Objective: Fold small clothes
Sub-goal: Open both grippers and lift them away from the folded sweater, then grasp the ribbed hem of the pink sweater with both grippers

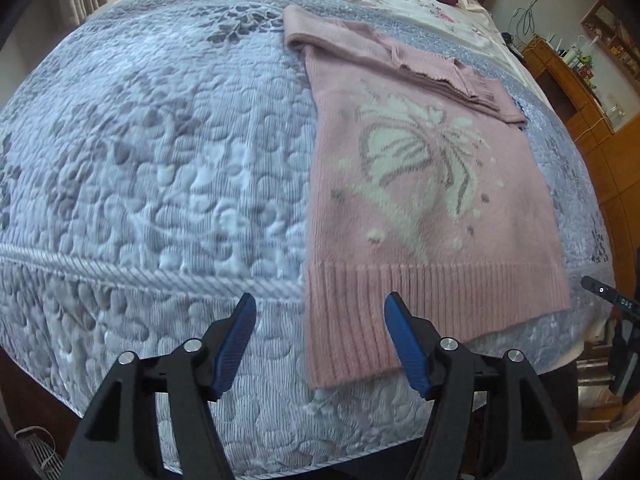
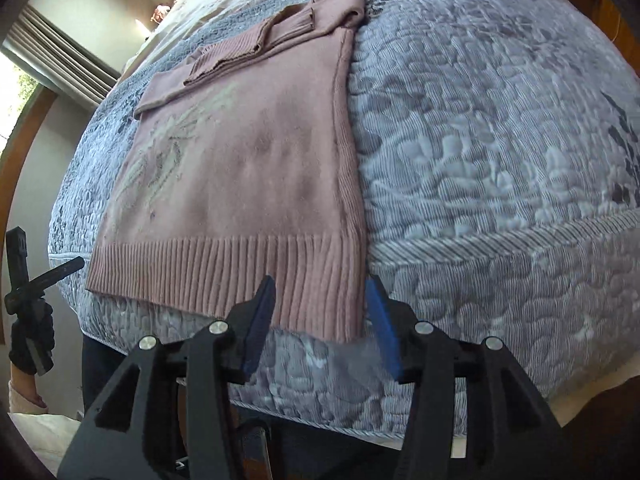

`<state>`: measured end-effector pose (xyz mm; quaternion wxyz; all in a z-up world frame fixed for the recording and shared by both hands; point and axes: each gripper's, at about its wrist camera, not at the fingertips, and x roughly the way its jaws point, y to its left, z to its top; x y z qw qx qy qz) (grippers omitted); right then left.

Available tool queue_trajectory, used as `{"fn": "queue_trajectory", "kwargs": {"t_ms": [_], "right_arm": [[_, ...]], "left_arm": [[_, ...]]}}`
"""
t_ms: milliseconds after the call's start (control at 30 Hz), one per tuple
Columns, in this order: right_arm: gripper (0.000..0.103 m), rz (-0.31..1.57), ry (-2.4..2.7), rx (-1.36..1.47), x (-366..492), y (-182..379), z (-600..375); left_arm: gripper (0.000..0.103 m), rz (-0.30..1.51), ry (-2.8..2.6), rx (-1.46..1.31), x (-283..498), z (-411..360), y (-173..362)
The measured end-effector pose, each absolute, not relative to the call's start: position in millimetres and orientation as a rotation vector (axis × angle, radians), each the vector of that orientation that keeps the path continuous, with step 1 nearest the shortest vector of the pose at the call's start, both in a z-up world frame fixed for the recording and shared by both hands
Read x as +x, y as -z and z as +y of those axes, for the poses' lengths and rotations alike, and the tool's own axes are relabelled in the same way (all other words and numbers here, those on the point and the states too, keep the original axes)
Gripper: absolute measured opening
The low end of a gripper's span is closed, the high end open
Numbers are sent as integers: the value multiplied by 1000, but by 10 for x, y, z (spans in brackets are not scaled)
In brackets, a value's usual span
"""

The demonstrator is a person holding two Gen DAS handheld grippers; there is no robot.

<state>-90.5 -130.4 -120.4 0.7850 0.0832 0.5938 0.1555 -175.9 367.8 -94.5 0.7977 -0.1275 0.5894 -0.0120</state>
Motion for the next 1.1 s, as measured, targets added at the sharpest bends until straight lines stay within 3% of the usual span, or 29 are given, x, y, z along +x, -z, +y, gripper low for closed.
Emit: {"fn": "queue_trajectory", "kwargs": {"t_ms": [500, 767, 833, 900, 967, 1000, 1067, 1100], "right_arm": [[50, 1375, -297, 227, -852, 1710, -1369], [43, 1372, -365, 232, -855, 1663, -1279], [37, 1379, -353, 232, -834, 1692, -1270], [15, 1382, -387, 257, -828, 1689, -1274], [14, 1377, -409, 279, -836, 1659, -1280], [13, 1373, -412, 270, -837, 1634, -1276], [11, 1364, -435, 298, -836, 1583, -1298], [11, 1358, -451, 328, -831, 1556, -1317]], "left_arm": [[67, 1283, 78, -383, -1775, 3641, 1249], [66, 1276, 138, -441, -1729, 3563, 1259], [66, 1278, 129, -455, -1718, 3571, 1285], [58, 1279, 116, -447, -1707, 3572, 1267], [38, 1277, 108, -458, -1721, 3607, 1246], [35, 1273, 114, -476, -1735, 3642, 1238], [18, 1265, 118, -496, -1756, 3686, 1218], [15, 1258, 126, -510, -1765, 3704, 1206]]}}
